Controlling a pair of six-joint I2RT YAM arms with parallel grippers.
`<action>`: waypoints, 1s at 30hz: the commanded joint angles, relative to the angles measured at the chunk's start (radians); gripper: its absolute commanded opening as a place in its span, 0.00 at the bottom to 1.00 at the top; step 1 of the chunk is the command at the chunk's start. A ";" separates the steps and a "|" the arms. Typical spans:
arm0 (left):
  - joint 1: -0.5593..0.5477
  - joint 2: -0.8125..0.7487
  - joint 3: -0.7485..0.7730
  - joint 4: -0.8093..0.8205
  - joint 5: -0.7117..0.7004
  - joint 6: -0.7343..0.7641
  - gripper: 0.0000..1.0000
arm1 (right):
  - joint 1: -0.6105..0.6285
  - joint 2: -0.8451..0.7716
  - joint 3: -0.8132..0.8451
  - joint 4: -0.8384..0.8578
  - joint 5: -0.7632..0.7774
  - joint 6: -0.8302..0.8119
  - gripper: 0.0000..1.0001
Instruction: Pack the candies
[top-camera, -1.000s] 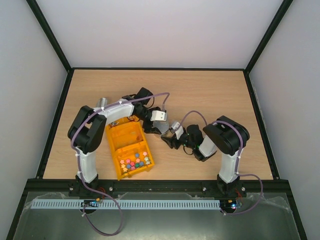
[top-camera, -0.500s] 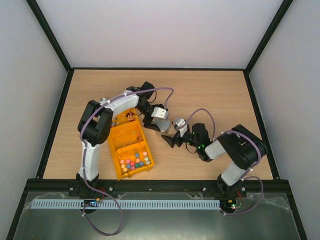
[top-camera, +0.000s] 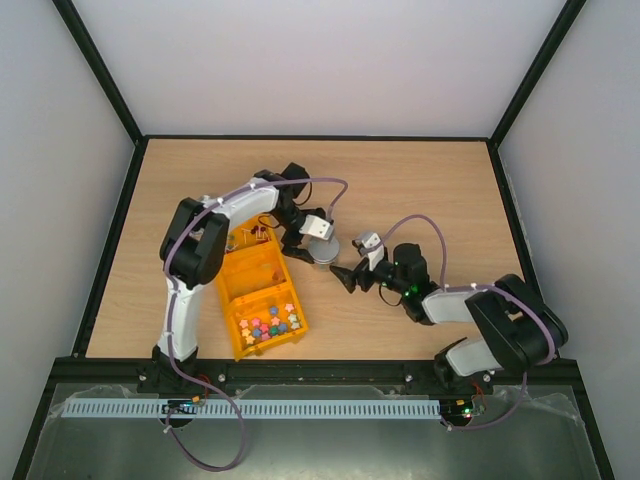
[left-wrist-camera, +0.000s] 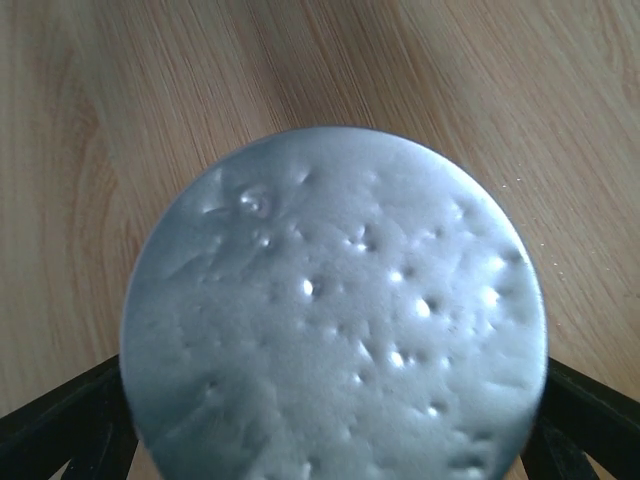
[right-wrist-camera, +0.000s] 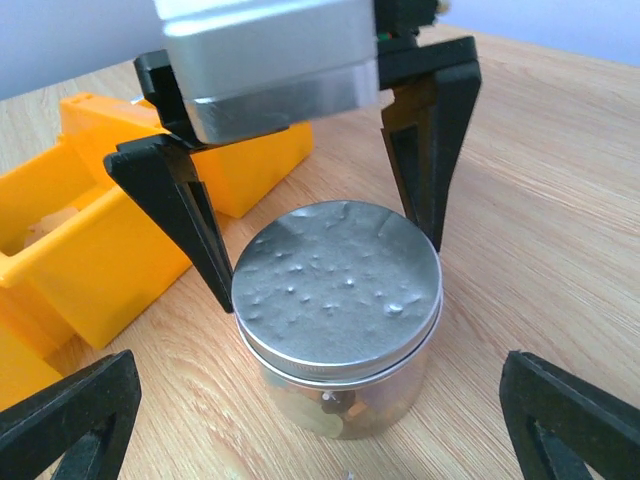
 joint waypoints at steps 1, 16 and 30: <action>0.007 -0.093 0.024 -0.067 0.016 0.051 1.00 | -0.023 -0.083 0.019 -0.112 -0.024 0.020 0.99; 0.092 -0.323 0.080 0.032 0.052 -0.332 1.00 | -0.090 -0.238 0.377 -0.569 -0.029 0.034 0.99; 0.281 -0.333 0.270 0.176 -0.286 -1.005 1.00 | -0.332 0.011 0.840 -0.802 -0.105 0.153 0.99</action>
